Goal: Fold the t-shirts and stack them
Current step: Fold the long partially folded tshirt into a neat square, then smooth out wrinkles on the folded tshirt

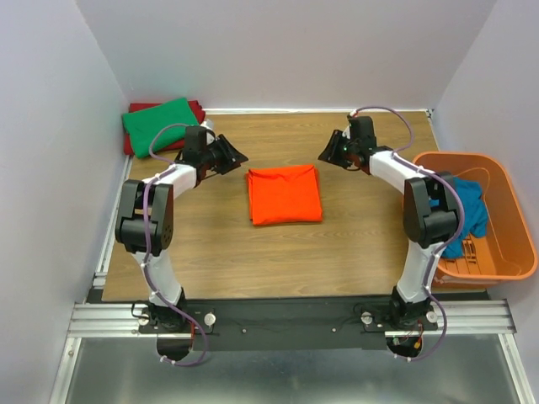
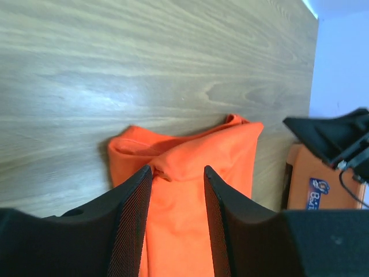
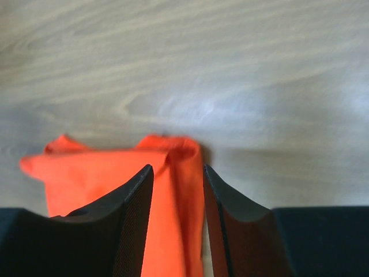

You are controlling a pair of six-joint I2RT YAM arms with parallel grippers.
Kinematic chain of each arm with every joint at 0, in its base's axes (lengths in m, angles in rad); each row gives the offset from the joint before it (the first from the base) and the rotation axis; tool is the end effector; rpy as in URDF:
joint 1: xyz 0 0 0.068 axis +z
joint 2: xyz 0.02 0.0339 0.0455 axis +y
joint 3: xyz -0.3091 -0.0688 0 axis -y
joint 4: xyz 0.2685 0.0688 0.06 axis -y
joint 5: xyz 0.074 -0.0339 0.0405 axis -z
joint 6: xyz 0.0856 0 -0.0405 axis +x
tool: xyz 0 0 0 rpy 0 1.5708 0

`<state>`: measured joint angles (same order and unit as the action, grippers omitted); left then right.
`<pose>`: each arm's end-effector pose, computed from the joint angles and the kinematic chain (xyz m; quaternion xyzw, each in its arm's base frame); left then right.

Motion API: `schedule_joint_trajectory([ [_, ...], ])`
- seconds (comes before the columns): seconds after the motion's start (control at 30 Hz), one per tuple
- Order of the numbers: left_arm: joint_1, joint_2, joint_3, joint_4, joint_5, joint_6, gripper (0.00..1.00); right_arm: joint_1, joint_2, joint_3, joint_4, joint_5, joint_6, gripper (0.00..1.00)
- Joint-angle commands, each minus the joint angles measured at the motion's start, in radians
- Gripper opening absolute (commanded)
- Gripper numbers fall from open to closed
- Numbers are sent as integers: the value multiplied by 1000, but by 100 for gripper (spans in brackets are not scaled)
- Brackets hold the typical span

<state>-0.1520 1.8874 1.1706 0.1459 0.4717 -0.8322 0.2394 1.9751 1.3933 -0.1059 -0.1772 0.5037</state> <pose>0.4730 -0.1118 0.1949 -0.1790 0.8418 -0.4010 0.3139 0.5027 0.1382 0.1998 0.0812 0.8977 0.2291 0.3676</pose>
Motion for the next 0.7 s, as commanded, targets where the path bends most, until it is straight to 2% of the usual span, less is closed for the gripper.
schedule_joint_trajectory([
  [0.0,0,-106,3,-54,-62,57,49,24,-105,-80,29,-126,-45,47],
  [0.07,-32,-143,-46,-65,-96,67,48,54,-139,-129,52,-163,-54,47],
  [0.1,-46,-180,-67,-68,-125,65,44,64,-143,-143,64,-206,-56,47],
  [0.13,-60,-195,-89,-66,-136,56,32,92,-144,-148,72,-226,-60,47],
  [0.2,-109,-227,-152,-62,-156,42,18,122,-130,-149,83,-260,-71,46],
  [0.23,-130,-232,-188,-51,-156,27,7,148,-122,-149,90,-269,-71,46],
  [0.3,-178,-228,-210,-23,-151,13,1,166,-81,-146,97,-294,-57,41],
  [0.47,-212,-151,-161,-9,-133,15,0,170,-2,-111,130,-309,-57,33],
  [0.67,-176,10,3,-40,-128,38,0,164,122,15,126,-289,-79,32],
])
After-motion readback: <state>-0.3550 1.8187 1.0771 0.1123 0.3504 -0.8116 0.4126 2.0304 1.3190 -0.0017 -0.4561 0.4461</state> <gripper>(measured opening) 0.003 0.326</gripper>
